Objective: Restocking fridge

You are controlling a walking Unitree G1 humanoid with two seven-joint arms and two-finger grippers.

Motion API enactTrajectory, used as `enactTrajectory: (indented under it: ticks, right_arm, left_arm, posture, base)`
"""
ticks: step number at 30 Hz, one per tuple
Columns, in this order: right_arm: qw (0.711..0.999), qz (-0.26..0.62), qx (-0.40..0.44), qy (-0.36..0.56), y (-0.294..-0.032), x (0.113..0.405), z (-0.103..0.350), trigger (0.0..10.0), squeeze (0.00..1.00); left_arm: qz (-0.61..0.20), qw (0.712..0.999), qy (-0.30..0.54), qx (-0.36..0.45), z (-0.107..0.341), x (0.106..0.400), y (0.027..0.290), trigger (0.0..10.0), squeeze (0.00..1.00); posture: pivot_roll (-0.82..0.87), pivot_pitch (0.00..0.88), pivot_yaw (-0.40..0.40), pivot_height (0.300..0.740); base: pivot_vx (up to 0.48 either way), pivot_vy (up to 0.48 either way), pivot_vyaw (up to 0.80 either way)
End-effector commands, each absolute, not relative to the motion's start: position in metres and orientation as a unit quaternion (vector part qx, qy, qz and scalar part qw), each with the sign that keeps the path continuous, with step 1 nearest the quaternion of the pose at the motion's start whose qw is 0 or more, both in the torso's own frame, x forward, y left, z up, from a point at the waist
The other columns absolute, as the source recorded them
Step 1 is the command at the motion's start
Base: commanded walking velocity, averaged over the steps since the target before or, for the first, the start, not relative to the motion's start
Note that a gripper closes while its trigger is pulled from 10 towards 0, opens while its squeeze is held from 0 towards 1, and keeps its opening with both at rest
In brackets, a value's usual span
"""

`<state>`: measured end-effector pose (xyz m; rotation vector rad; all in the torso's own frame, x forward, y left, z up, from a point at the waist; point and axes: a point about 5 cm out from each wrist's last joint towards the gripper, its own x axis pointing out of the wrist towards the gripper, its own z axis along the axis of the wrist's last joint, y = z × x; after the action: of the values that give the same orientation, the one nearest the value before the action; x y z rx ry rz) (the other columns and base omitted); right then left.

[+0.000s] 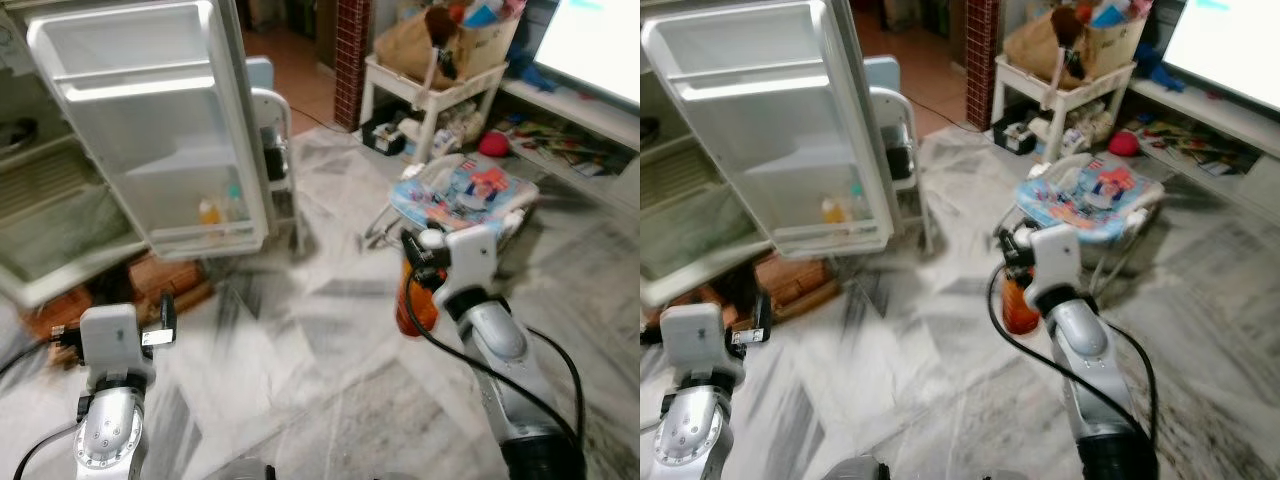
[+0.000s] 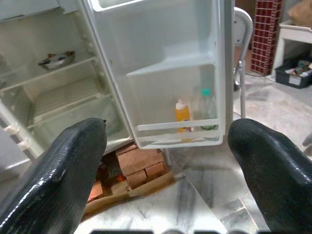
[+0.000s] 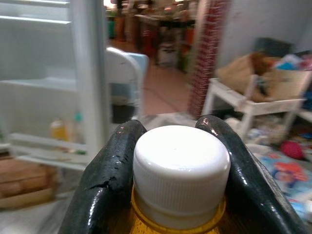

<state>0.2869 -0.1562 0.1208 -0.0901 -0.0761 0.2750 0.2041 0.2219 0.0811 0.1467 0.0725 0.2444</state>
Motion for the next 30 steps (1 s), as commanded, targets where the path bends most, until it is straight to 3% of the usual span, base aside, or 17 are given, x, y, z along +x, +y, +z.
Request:
enactTrajectory:
  ticks: [1,7,11,25,30]
  right_arm:
    - [0.985,0.159,-0.033,-0.065,-0.142,0.289,0.132,10.0,0.00]
    - [0.979,0.184,-0.040,-0.076,-0.137,0.287,0.135,10.0,0.00]
    - [0.975,0.201,-0.039,-0.084,-0.133,0.286,0.138,10.0,0.00]
    - [0.975,0.204,-0.035,-0.087,-0.133,0.288,0.139,10.0,0.00]
    - [0.977,0.195,-0.027,-0.083,-0.135,0.289,0.138,10.0,0.00]
  left_arm:
    - [0.135,0.986,0.032,0.093,0.084,0.203,0.231,10.0,0.00]
    - [0.132,0.986,0.026,0.096,0.086,0.205,0.231,10.0,0.00]
    - [0.121,0.988,0.019,0.098,0.087,0.207,0.228,10.0,0.00]
    - [0.105,0.989,0.015,0.098,0.087,0.210,0.223,10.0,0.00]
    - [0.102,0.989,0.015,0.104,0.087,0.210,0.223,10.0,0.00]
  posture:
    - [0.00,0.051,-0.012,0.740]
    - [0.00,0.047,-0.008,0.740]
    - [0.00,0.046,-0.009,0.740]
    - [0.00,0.037,-0.008,0.740]
    - [0.00,0.039,-0.010,0.740]
  base:
    - [0.000,0.480,0.00]
    - [0.000,0.474,0.00]
    - [0.191,0.415,0.68]
    - [0.374,0.297,0.76]
    - [0.407,0.209,0.00]
